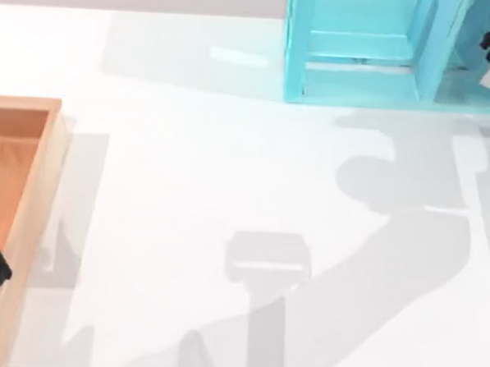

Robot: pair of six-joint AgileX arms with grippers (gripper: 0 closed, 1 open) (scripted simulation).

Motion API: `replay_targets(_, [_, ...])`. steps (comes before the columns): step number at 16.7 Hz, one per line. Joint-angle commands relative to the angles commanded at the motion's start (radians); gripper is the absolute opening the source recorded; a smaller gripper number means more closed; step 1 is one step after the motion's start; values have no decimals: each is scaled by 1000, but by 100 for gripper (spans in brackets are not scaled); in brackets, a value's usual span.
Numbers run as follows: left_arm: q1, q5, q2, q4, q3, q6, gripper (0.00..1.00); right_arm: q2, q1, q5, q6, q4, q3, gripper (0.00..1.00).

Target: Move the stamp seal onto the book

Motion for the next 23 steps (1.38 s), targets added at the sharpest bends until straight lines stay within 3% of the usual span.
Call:
replay_targets(13, [0,0,0,0,0,0,100,-942,-22,-39,-1,-509,-412,0])
replay_targets(23, [0,0,0,0,0,0,100,-996,9,-17,-29,-540,-435,0])
